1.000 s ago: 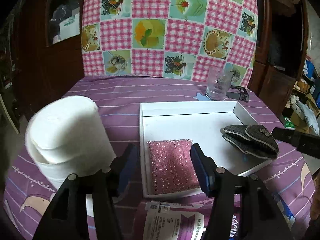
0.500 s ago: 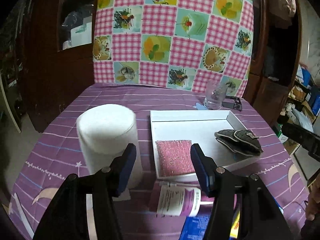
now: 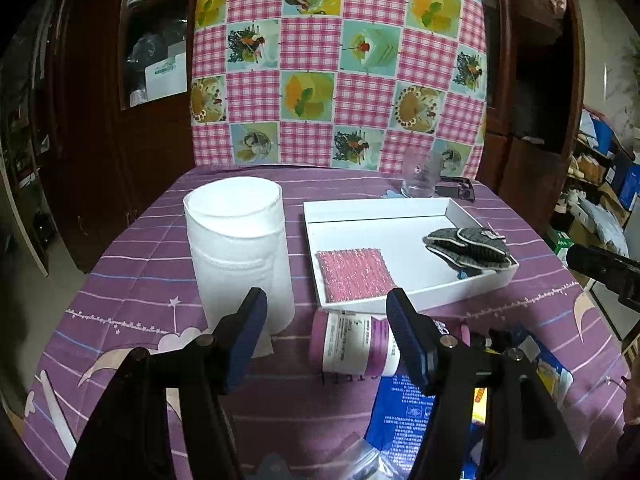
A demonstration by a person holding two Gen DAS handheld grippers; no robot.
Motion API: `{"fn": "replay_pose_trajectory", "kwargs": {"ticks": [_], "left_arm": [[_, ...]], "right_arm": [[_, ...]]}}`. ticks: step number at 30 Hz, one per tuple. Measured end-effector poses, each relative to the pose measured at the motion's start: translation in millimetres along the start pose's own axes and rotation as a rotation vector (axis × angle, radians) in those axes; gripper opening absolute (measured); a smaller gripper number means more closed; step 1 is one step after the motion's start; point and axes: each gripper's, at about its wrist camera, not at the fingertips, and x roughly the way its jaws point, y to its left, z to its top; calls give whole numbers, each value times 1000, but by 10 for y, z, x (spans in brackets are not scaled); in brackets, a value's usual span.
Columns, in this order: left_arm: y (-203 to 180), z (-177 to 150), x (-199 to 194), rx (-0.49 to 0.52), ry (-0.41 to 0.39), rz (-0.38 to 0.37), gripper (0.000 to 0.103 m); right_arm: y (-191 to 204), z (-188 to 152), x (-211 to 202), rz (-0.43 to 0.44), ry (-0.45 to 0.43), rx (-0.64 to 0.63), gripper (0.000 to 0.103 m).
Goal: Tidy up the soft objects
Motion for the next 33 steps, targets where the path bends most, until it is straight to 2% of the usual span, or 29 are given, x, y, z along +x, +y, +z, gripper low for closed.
{"fn": "replay_pose_trajectory", "kwargs": {"ticks": [6, 15, 20, 25, 33], "left_arm": [[-16, -145, -43, 3, -2, -24, 63], [-29, -341, -28, 24, 3, -27, 63], [-82, -419, -12, 39, 41, -60, 63], [-190, -476, -32, 87, 62, -68, 63], [-202, -498, -22, 75, 96, -104, 63]], "right_arm": [[47, -120, -61, 37, 3, -8, 65], [-1, -374, 36, 47, 29, 7, 65], [-28, -444, 129, 56, 66, 29, 65], [48, -482, 105, 65, 62, 16, 65], [133, -516, 92, 89, 83, -6, 65]]}}
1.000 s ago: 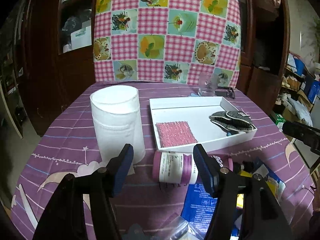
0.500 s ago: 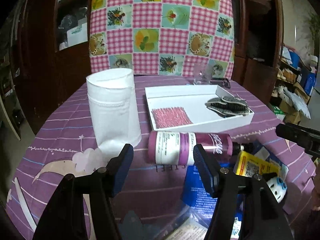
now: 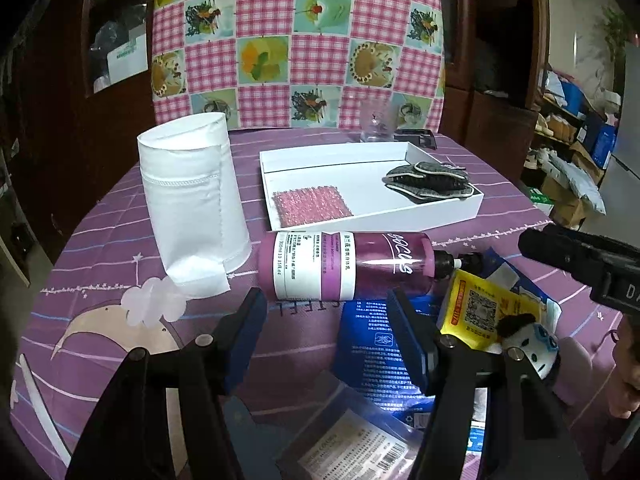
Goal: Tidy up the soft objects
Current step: 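Reach the right tool down to the panda plush and close on it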
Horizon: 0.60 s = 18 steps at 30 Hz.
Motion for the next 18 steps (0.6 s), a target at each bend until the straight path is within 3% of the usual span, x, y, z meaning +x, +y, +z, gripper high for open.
{"fn": "replay_pose_trajectory", "kwargs": {"ticks": [18], "left_arm": [[-44, -8, -37, 6, 31, -3, 63]], "right_arm": [[248, -155, -3, -46, 70, -102, 65]]}}
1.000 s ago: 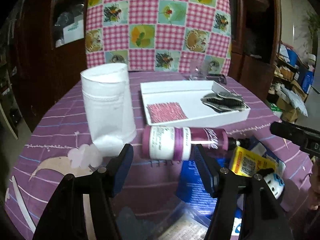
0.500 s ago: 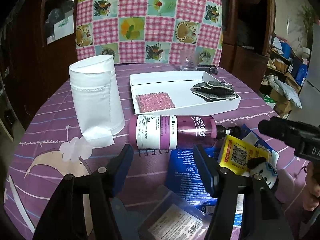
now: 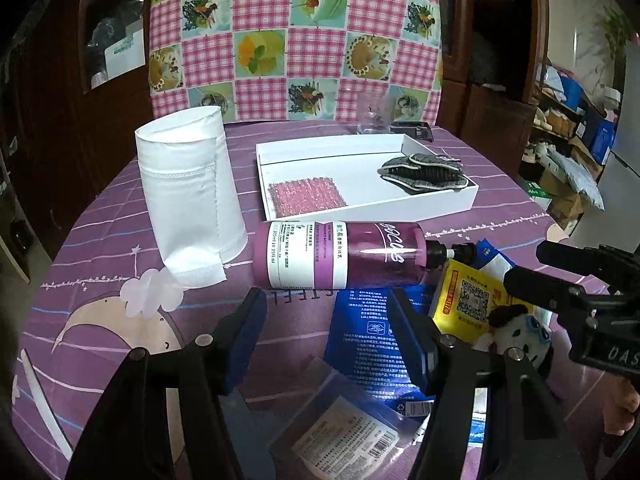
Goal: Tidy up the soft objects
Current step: 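Reach the right tool down to the panda plush and close on it, then hold the panda plush gripped in the right tool above the packets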
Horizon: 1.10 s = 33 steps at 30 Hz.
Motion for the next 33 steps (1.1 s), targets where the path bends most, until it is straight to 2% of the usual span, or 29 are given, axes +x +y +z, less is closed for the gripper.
{"fn": "replay_pose_trajectory", "kwargs": {"ticks": [4, 9, 14, 18, 19, 22, 26, 33], "left_arm": [[-1, 1, -6, -4, 5, -14, 63], [2, 2, -2, -5, 9, -11, 63], [4, 3, 0, -7, 9, -11, 63], [6, -1, 10, -12, 10, -14, 63], [5, -4, 13, -13, 12, -15, 63], [5, -3, 10, -14, 14, -17, 63], [6, -4, 7, -12, 15, -17, 63], [11, -10, 9, -15, 18, -16, 63]], "right_arm": [[48, -10, -46, 2, -22, -14, 65], [54, -11, -82, -70, -24, -10, 65], [-37, -9, -27, -3, 27, 56, 65], [-52, -4, -35, -5, 37, 69, 65], [-55, -10, -37, 6, 43, 75, 63], [-47, -25, -27, 29, 66, 79, 48], [-19, -42, 13, 19, 90, 67, 38], [-47, -50, 10, 26, 108, 79, 35]]}}
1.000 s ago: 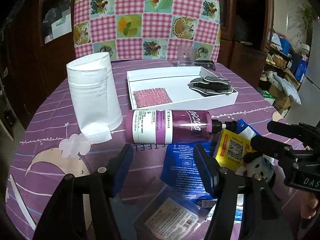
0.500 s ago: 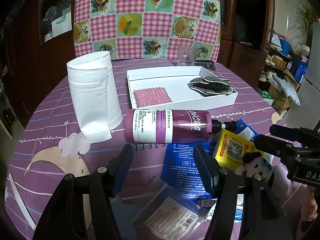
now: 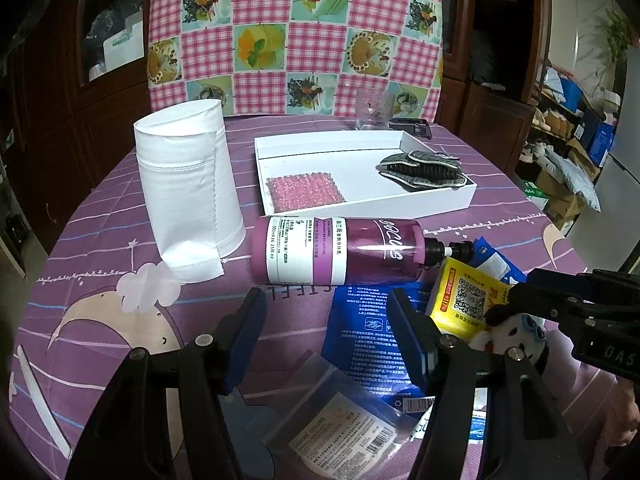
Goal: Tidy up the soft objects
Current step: 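Hold the panda plush gripped in the right tool above the packets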
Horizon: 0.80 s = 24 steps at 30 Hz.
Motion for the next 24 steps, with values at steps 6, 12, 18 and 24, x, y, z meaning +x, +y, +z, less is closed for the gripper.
{"fn": "replay_pose_trajectory", "kwargs": {"ticks": [6, 12, 18, 24], "left_arm": [[2, -6, 4, 3, 5, 1, 63], [3, -2, 4, 2, 5, 1, 63], [-1, -7, 2, 3, 8, -4, 63], [-8, -6, 3, 5, 13, -4, 63]], "right_arm": [[17, -10, 29, -1, 21, -12, 35], [50, -30, 5, 12, 22, -29, 35], [50, -29, 4, 12, 22, -29, 35], [64, -39, 25, 7, 32, -35, 35]]}}
